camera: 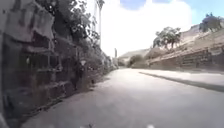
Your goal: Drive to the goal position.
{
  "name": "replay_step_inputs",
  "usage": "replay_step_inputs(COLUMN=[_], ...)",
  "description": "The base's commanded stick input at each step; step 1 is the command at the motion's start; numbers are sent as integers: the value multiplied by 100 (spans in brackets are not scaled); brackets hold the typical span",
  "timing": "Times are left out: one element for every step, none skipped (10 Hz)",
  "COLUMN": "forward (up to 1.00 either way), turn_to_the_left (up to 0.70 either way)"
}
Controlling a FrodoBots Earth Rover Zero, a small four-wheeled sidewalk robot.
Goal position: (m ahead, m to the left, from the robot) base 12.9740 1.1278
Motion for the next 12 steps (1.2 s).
replay_step_inputs(forward=[70,70,70,70,70,70,70,70,70,70,70,70], turn_to_the_left=[0,0,0,0,0,0,0,0,0,0,0,0])
